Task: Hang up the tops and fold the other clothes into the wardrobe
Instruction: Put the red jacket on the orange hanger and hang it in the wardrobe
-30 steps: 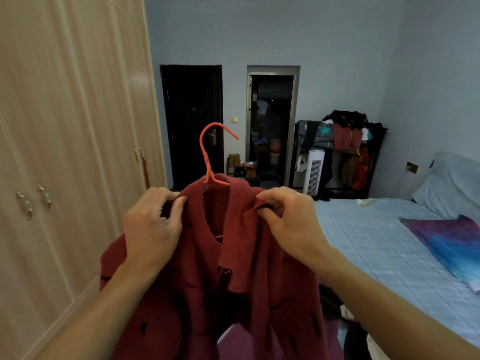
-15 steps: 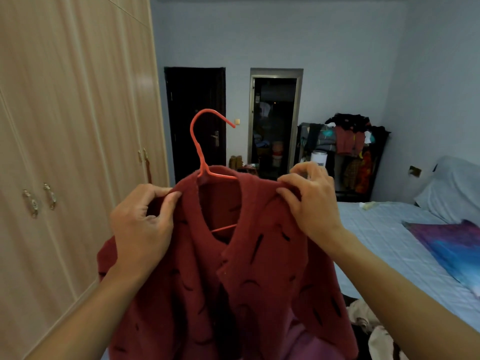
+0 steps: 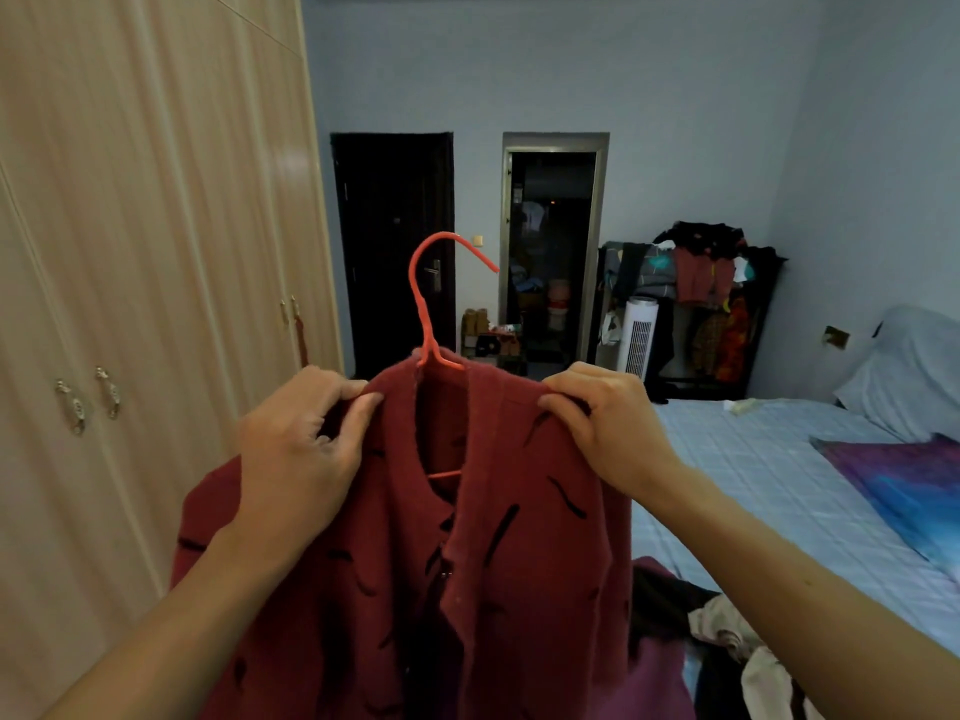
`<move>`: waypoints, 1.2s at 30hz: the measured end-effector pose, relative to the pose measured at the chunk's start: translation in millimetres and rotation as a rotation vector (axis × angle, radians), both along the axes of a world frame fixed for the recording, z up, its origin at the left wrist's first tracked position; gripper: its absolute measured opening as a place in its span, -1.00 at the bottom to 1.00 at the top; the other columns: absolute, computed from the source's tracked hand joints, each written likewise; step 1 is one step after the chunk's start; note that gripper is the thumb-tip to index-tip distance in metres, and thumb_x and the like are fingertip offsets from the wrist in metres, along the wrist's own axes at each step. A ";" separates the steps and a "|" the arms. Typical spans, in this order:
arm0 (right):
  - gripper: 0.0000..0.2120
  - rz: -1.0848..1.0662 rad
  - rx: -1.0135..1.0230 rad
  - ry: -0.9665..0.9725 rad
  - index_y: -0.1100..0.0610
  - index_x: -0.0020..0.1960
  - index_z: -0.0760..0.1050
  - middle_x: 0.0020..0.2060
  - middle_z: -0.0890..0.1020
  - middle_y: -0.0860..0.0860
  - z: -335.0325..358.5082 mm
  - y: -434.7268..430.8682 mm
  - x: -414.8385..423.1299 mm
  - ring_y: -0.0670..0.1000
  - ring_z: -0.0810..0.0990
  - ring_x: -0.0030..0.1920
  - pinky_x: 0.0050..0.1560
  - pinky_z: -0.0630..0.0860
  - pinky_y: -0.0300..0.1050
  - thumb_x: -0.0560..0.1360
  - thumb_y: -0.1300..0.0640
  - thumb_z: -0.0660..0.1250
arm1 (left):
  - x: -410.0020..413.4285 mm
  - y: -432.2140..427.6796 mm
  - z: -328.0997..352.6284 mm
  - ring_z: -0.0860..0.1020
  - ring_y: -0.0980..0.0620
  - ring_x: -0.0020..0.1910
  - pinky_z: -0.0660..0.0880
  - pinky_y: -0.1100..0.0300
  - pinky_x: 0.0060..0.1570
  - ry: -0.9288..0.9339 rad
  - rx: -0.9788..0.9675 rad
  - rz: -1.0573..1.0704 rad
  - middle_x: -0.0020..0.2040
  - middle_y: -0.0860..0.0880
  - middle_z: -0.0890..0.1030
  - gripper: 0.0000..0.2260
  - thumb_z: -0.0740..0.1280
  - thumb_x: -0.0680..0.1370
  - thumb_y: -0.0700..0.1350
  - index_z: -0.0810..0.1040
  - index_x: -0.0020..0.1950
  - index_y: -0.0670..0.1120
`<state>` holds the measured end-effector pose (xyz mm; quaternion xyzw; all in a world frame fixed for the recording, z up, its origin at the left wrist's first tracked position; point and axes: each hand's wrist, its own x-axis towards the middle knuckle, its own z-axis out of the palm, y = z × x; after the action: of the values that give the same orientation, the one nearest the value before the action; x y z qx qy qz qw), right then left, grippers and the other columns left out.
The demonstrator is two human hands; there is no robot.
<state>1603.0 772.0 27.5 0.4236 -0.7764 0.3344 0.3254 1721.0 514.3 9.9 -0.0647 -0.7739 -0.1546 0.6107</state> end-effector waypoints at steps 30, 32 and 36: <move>-0.95 0.026 -0.125 -0.102 0.14 -0.07 0.67 -0.24 0.62 -0.05 -23.7 -51.9 23.9 -0.09 0.58 -0.24 -0.14 0.54 -0.11 0.50 0.21 0.43 | 0.5 21.4 -11.5 0.54 0.12 -0.11 0.49 0.19 -0.05 -0.388 -0.037 -0.125 -0.10 0.08 0.57 -0.74 0.49 0.45 0.05 0.61 0.03 -0.05; -0.96 0.059 -0.129 -0.102 0.14 -0.08 0.67 -0.24 0.62 -0.06 -24.3 -62.1 27.1 -0.10 0.57 -0.24 -0.15 0.52 -0.17 0.50 0.21 0.44 | 2.3 16.8 -9.1 0.55 0.08 -0.15 0.50 0.11 -0.11 -0.341 -0.028 -0.076 -0.14 0.06 0.58 -0.79 0.56 0.41 -0.07 0.61 -0.03 -0.06; -0.96 0.145 -0.122 -0.113 0.14 -0.08 0.67 -0.22 0.63 -0.07 -20.8 -82.9 33.3 -0.12 0.58 -0.20 -0.11 0.49 -0.27 0.47 0.20 0.47 | 14.9 -3.5 -6.0 0.54 0.03 -0.17 0.49 0.10 -0.14 -0.285 -0.042 0.006 -0.17 0.03 0.55 -0.83 0.55 0.42 -0.18 0.61 -0.07 -0.09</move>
<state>1636.3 689.1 6.7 0.4386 -0.7389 0.4271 0.2815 1735.9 510.8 3.9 -0.0526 -0.8561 -0.1445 0.4935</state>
